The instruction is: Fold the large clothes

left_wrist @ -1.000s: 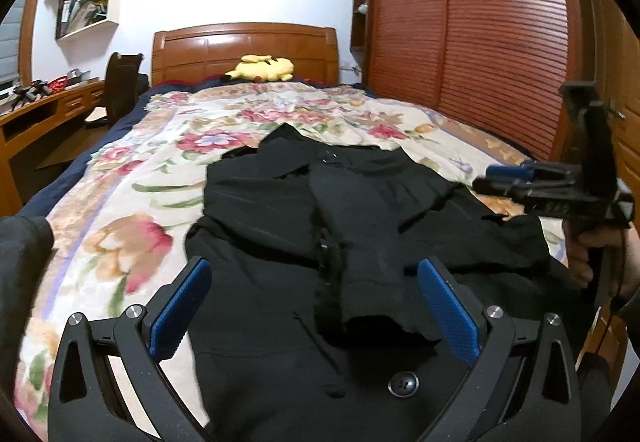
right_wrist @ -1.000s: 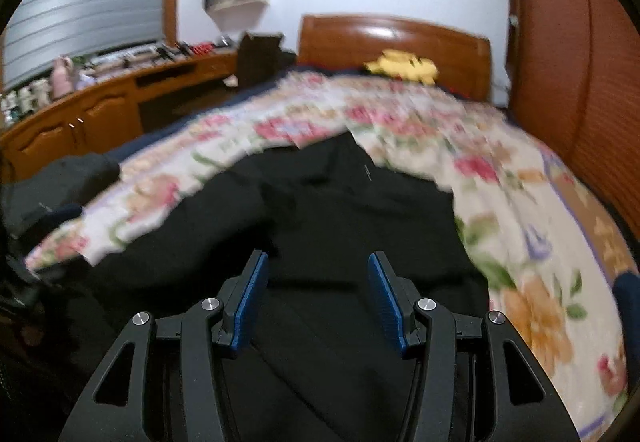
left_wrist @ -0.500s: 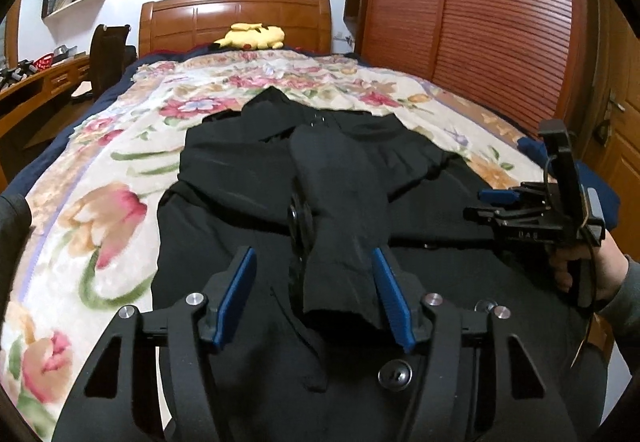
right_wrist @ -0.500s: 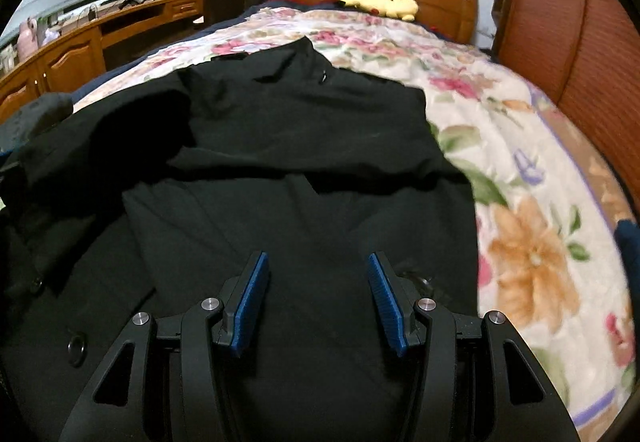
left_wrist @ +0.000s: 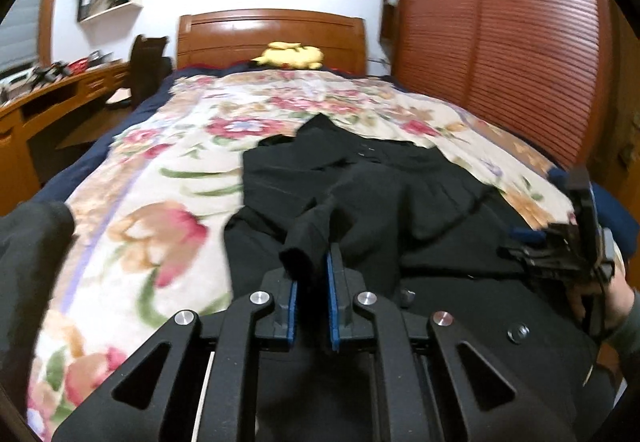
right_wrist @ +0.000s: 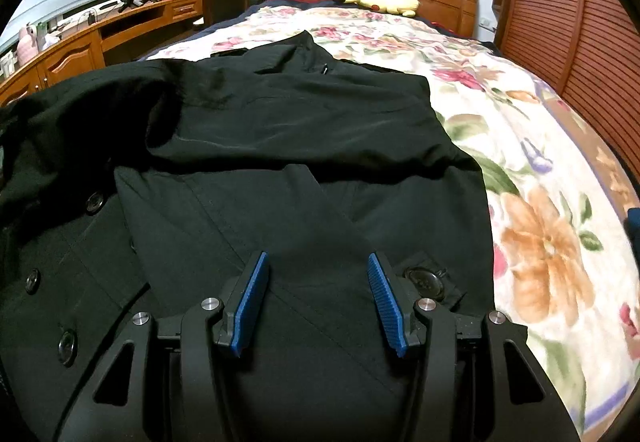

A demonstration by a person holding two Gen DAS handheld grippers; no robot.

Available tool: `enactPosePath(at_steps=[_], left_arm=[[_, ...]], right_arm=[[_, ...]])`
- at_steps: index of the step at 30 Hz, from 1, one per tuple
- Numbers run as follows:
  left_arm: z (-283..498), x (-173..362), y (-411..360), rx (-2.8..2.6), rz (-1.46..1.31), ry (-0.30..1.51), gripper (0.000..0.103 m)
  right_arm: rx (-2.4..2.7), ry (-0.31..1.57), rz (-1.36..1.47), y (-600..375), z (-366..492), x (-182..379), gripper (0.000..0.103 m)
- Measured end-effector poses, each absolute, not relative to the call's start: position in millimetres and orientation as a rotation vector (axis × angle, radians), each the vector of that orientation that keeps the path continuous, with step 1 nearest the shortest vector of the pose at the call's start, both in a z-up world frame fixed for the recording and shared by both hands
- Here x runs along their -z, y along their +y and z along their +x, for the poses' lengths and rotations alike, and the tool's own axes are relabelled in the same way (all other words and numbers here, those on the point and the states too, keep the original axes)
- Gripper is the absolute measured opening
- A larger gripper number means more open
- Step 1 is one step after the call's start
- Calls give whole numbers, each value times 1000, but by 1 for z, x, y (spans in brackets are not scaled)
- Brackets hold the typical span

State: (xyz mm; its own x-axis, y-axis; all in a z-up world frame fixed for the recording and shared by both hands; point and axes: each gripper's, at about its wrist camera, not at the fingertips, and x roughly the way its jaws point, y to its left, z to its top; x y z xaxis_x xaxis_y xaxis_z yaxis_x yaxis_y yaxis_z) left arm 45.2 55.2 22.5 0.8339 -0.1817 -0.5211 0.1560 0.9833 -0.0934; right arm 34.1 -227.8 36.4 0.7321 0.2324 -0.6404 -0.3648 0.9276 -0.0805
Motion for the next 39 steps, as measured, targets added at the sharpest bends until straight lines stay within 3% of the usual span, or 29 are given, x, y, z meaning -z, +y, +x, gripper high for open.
enactPosePath(at_steps=[22,23,25,26,28,29,30,39], left_arm=[[11,-25,95,99,-53,479,13],[8,-23,95,97,-47,481,15],[1,-20,97,87,-36,481,32],[-5,-19,98,82,-38,473,47],[-14,-18,100,77,-37,474,62],[-18,-17,102,68,-34,478,77],[-21,-16,102,62,-30,480,81],[-54,-2,111,68,-53,531,81]], right_arm=[[-323,656,-209,-242,48,-26,54],[-323,655,-208,-242,48,-26,54],[-321,652,-207,-242,47,-26,54],[-318,650,-205,-243,47,-26,54],[-306,647,-201,-245,46,-28,54],[-302,644,-197,-246,45,-29,54],[-298,640,-194,-248,43,-31,54],[-295,607,-196,-278,-13,-54,54]])
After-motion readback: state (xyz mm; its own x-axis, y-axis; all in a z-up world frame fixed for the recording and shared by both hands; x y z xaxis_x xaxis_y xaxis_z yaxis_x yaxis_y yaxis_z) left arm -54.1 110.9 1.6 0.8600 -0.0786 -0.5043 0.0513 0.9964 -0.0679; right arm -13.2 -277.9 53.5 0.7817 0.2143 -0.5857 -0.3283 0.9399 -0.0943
